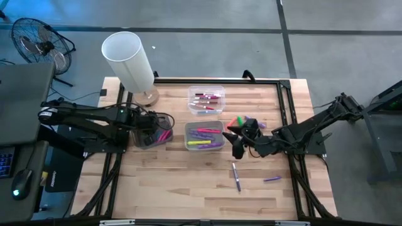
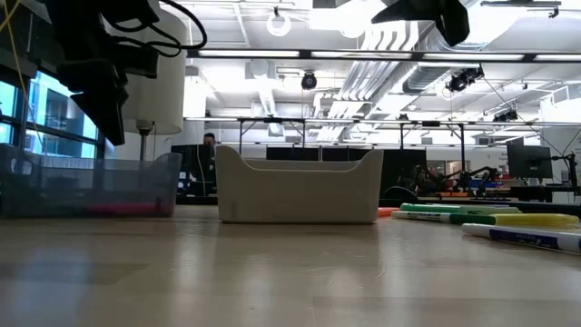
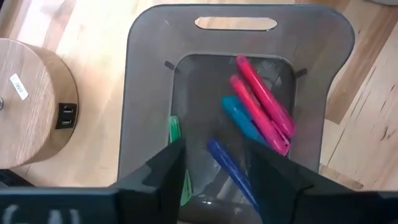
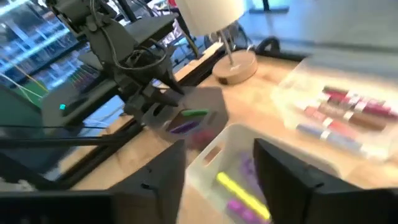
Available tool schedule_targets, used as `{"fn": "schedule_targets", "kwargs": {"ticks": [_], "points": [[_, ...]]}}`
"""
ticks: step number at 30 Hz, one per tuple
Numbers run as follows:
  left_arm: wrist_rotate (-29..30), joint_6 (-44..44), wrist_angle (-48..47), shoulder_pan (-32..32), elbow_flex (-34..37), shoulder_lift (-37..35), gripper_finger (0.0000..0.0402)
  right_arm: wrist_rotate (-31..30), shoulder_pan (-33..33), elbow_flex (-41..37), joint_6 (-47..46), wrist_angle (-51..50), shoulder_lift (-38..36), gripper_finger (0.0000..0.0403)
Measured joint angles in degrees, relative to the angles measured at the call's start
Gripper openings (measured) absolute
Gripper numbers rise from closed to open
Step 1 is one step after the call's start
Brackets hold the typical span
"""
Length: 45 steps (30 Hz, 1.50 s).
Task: Pick & Place Markers
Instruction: Put the violet marker pen into the transparent bin
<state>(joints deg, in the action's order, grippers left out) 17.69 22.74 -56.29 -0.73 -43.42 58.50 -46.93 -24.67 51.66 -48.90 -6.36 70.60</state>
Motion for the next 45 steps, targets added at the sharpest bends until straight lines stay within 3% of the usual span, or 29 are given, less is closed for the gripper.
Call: {"fn": "schedule_targets", "kwargs": {"ticks": [6, 9, 13, 18, 22, 26, 36, 41, 45], "points": [[0.0, 0.0, 0.1, 0.0, 0.0, 0.0, 0.0191, 4.2, 0.0, 3.3, -2.3, 0.1, 1.8, 0.0018], [0.0, 0.0, 0.1, 0.0, 0.0, 0.0, 0.0193, 5.2, -0.1, 10.3, -1.0, -3.4, 6.7, 0.002], [0.0, 0.0, 0.0, 0.0, 0.0, 0.0, 0.0194, 10.4, 0.6, 25.9, -4.5, -23.5, 16.9, 0.0004], [0.2, 0.0, 0.0, 0.0, 0.0, -0.4, 0.0194, 17.4, 0.9, 43.5, -25.5, -54.2, 31.4, 0.0006], [0.4, 0.0, 0.0, 0.0, 0.0, -1.4, 0.0194, 27.3, 0.8, 49.1, -40.7, -67.0, 39.2, 0.0002], [0.4, 0.0, 0.0, 0.0, 0.0, -1.4, 0.0194, 34.4, 0.4, 47.2, -45.9, -65.5, 42.7, 0.0026], [0.4, 0.0, 0.0, 0.0, 0.0, -1.4, 0.0194, 48.2, 0.2, 33.0, -53.3, -55.8, 44.6, 0.0147], [0.4, 0.0, 0.0, 0.0, 0.0, -1.4, 0.0194, 53.1, 0.0, 23.7, -53.2, -43.5, 44.3, 0.0151], [0.4, 0.0, 0.0, 0.0, 0.0, -1.4, 0.0194, 55.2, 0.0, 17.5, -55.7, -36.4, 43.4, 0.0106]]}}
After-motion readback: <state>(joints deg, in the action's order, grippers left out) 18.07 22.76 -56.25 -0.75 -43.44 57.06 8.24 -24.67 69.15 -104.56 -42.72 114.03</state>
